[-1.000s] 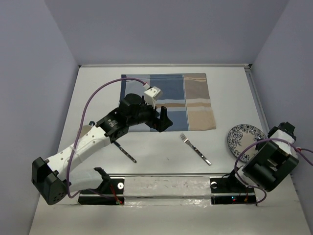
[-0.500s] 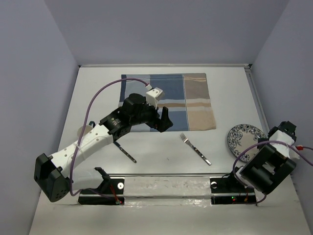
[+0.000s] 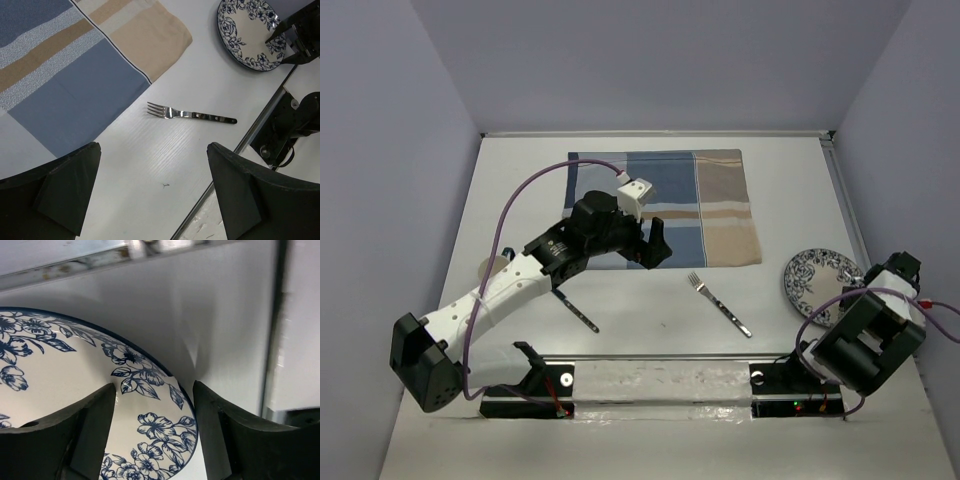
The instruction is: Set the dinner table for one person
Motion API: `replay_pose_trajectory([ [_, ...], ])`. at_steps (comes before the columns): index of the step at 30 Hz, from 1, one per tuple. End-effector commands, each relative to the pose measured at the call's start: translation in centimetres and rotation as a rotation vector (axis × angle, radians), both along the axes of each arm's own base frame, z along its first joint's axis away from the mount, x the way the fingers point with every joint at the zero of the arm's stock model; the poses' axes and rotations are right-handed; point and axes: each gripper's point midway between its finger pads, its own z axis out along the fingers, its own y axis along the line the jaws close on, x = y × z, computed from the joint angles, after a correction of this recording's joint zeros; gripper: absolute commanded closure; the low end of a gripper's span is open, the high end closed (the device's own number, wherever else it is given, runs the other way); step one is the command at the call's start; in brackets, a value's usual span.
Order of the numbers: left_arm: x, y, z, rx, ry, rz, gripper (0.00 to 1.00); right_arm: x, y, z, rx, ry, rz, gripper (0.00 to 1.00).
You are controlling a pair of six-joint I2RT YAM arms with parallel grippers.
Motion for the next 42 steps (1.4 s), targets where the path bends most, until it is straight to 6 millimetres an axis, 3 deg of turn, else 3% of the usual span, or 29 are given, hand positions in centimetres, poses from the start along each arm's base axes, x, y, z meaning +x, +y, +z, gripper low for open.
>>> replay_pose_trajectory([
  [1, 0.7, -0.5, 1.6, -0.038, -0.03, 0.009, 0.01, 6.2, -1.1, -0.2, -0.005, -0.281, 0.08, 0.34],
  [4, 1.0, -0.7, 1.7, -0.057, -0.024, 0.024, 0.01, 9.4, -0.8, 0.2, 0.02, -0.418, 0.153, 0.39],
  [9, 1.7, 0.0, 1.6, -0.073, -0.019, 0.108, 0.01, 10.9, -0.8, 0.6, 0.005, -0.515, 0.186, 0.54],
  [10, 1.9, 0.1, 1.8, -0.083, -0.021, 0.121, 0.01, 11.4, -1.2, 1.0, -0.022, -0.544, 0.195, 0.6],
  [12, 2.0, 0.5, 1.8, -0.095, -0.018, 0.149, 0.01, 11.6, -1.1, 1.2, -0.041, -0.575, 0.198, 0.86],
  [13, 2.2, 0.8, 1.8, -0.093, -0.02, 0.168, 0.01, 11.5, -0.8, 1.1, -0.045, -0.591, 0.204, 0.93],
  [15, 2.2, 1.1, 2.1, -0.102, -0.024, 0.187, 0.01, 12.2, -1.1, 2.5, -0.098, -0.646, 0.229, 1.0],
  [17, 2.4, 1.5, 2.6, -0.111, -0.032, 0.21, 0.01, 12.7, -1.2, 3.5, -0.128, -0.682, 0.262, 1.0],
  [19, 2.5, 1.6, 2.9, -0.117, -0.032, 0.225, 0.01, 13.3, -1.2, 5.0, -0.147, -0.722, 0.3, 1.0],
  [21, 2.8, 2.0, 4.0, -0.125, -0.05, 0.25, 0.01, 15.3, -1.0, 8.3, -0.169, -0.873, 0.335, 1.0],
  [24, 3.4, 2.4, 6.3, -0.14, -0.079, 0.283, 0.01, 18.4, 1.8, 12.3, -0.13, -1.042, 0.462, 1.0],
  [25, 3.6, 2.6, 7.6, -0.15, -0.094, 0.298, 0.01, 20.4, 3.2, 15.5, -0.151, -1.103, 0.551, 1.0],
  [26, 3.6, 2.6, 8.3, -0.157, -0.1, 0.298, 0.01, 21.0, 2.7, 17.1, -0.188, -1.124, 0.571, 1.0],
  [27, 4.0, 3.0, 8.6, -0.148, -0.105, 0.33, 0.01, 22.8, 4.6, 20.6, -0.22, -1.177, 0.677, 1.0],
  [28, 4.3, 3.3, 9.9, -0.166, -0.119, 0.355, 0.01, 23.5, 6.1, 22.3, -0.215, -1.213, 0.737, 1.0],
  [30, 4.3, 3.9, 10.6, -0.177, -0.117, 0.39, 0.01, 25.0, 9.1, 24.8, -0.209, -1.263, 0.834, 1.0],
  [31, 4.4, 4.5, 10.7, -0.176, -0.119, 0.422, 0.01, 26.0, 12.9, 27.1, -0.193, -1.311, 0.941, 1.0],
  [33, 4.3, 5.6, 11.3, -0.192, -0.122, 0.471, 0.01, 27.2, 16.9, 27.6, -0.15, -1.335, 1.052, 1.0],
  [34, 4.4, 6.3, 10.9, -0.174, -0.117, 0.506, 0.01, 27.5, 20.9, 27.8, -0.094, -1.356, 1.142, 1.0],
  [36, 4.9, 7.9, 11.2, -0.154, -0.129, 0.583, 0.01, 28.5, 24.3, 28.4, -0.061, -1.377, 1.219, 1.0],
  [37, 5.0, 8.8, 10.6, -0.124, -0.116, 0.616, 0.01, 29.2, 27.2, 27.2, -0.003, -1.369, 1.271, 1.0],
  [39, 5.1, 10.2, 10.4, -0.105, -0.115, 0.682, 0.01, 30.2, 29.6, 27.1, 0.041, -1.379, 1.314, 1.0],
  [40, 5.2, 11.2, 9.9, -0.081, -0.108, 0.719, 0.01, 30.7, 32.1, 25.2, 0.105, -1.351, 1.354, 1.0],
  [42, 4.9, 12.3, 9.4, -0.071, -0.101, 0.752, 0.01, 31.2, 34.4, 24.5, 0.15, -1.344, 1.397, 1.0],
])
